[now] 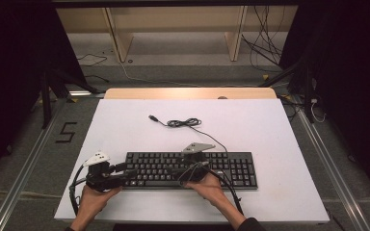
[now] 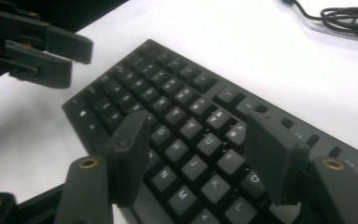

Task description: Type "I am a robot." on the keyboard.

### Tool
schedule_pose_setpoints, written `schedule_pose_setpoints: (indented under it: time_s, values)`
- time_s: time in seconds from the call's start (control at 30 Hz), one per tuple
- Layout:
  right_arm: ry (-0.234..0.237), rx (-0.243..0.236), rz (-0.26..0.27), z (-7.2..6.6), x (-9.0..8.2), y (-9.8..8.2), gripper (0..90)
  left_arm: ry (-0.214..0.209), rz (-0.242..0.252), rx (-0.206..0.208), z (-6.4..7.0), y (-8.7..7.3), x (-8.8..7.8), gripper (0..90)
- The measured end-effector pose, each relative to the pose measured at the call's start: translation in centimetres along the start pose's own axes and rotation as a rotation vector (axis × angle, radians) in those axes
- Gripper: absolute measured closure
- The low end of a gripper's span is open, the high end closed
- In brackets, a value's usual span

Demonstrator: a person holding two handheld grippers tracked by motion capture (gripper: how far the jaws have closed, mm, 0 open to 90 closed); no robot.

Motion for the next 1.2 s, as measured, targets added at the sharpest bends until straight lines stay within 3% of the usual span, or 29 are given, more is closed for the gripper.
schedule_pose_setpoints:
  time_s: [0.7,0.9,1.2]
  values:
    - [0.052,-0.058,-0.014,-2.9,-0.3,-1.0,40.0,-0.003,0.040,0.006,0.1,0.4,-0.3,33.7]
    - [0.065,-0.070,-0.025,-3.4,-0.1,-1.3,47.7,-0.005,0.048,0.008,0.2,0.5,-0.4,33.0]
    - [0.074,-0.086,-0.042,-3.8,0.1,-2.0,66.9,-0.005,0.055,0.015,0.2,0.6,-0.5,32.5]
Point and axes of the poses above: each handheld gripper's, and its own axes: x roughly forward along the jaws, y roughly out of its top, z roughly to its right, the point moved 10 cm from there along x, roughly forward along the jaws, and after that the axes turned 13 degrees about -z, right-handed, at the moved point
